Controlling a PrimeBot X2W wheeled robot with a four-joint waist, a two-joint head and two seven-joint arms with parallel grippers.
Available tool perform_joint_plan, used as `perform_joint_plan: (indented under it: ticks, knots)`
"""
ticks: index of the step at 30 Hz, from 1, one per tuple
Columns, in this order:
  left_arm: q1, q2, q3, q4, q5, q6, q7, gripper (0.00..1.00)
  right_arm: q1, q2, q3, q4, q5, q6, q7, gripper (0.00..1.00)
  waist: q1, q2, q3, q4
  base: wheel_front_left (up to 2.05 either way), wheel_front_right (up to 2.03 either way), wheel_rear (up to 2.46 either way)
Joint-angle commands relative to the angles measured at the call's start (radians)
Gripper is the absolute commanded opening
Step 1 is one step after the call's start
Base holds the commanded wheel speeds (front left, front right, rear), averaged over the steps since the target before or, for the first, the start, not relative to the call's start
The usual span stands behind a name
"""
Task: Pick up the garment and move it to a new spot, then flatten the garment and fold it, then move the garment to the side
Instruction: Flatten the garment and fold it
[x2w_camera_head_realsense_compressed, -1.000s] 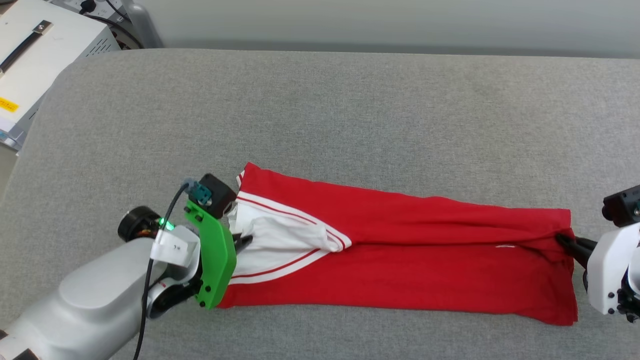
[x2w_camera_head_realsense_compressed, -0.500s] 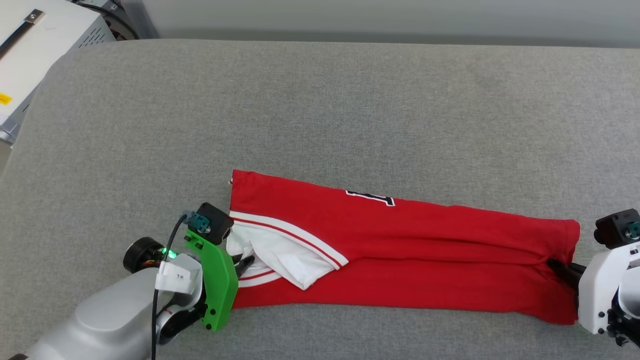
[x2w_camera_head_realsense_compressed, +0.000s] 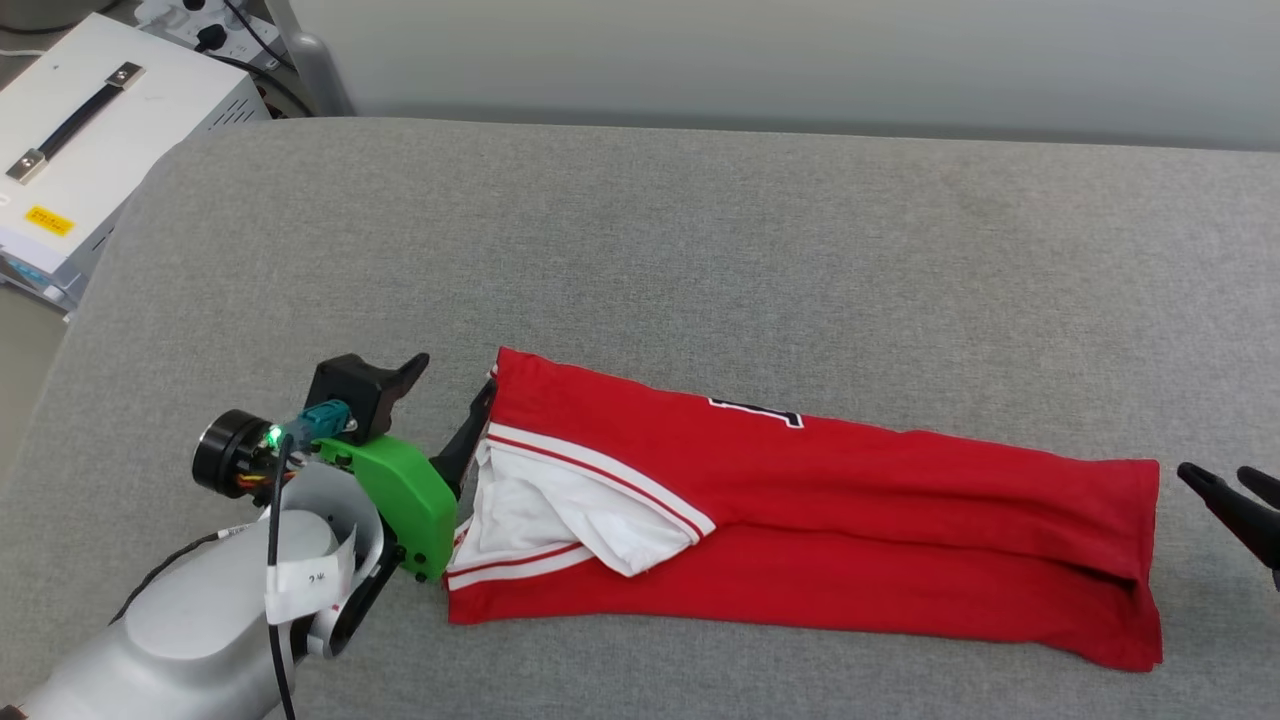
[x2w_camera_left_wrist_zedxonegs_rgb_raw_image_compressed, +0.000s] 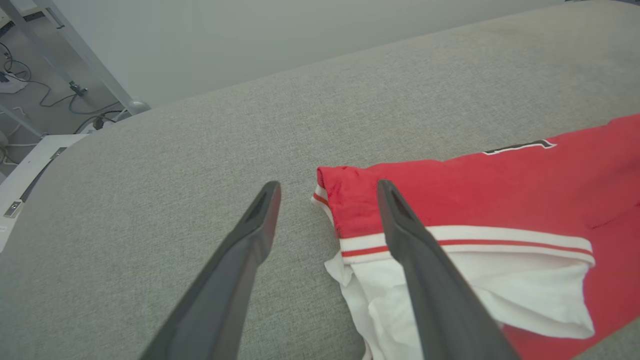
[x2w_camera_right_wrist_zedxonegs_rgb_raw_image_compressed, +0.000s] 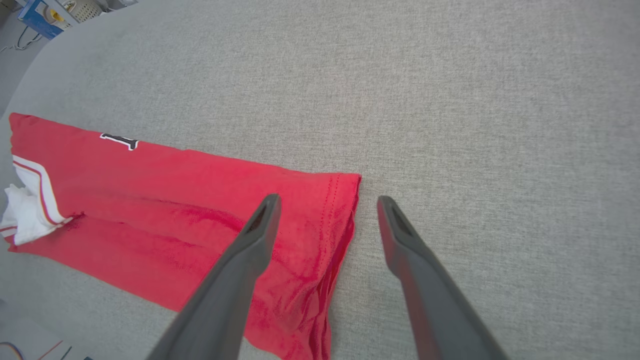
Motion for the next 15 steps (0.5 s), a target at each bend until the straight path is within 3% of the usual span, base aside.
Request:
perform_joint_plan:
  ticks: [1, 7, 8, 15]
  knots:
    - [0.026, 0.005, 0.018, -0.009, 0.008, 0.024, -0.023, 1.00, 0.021, 0.000, -0.020, 0.010, 0.012, -0.001, 0.009, 1.00, 0.0001, 0.0063, 0.000, 0.008, 0.00, 0.00, 0.00]
    - [0.063, -0.011, 0.096, -0.037, 0.074, 0.129, -0.068, 1.00, 0.046, 0.032, -0.065, 0.063, 0.023, -0.001, 0.058, 1.00, 0.0001, 0.0063, 0.008, 0.022, 0.00, 0.00, 0.00]
    - [0.097, -0.036, 0.164, -0.062, 0.143, 0.179, -0.070, 1.00, 0.052, 0.055, -0.065, 0.082, 0.015, -0.001, 0.077, 1.00, 0.0001, 0.0063, 0.016, 0.030, 0.00, 0.00, 0.00]
    - [0.251, -0.122, 0.367, -0.116, 0.315, 0.231, -0.070, 1.00, 0.044, 0.116, -0.060, 0.118, -0.001, -0.001, 0.102, 1.00, 0.0001, 0.0063, 0.036, 0.045, 0.00, 0.00, 0.00]
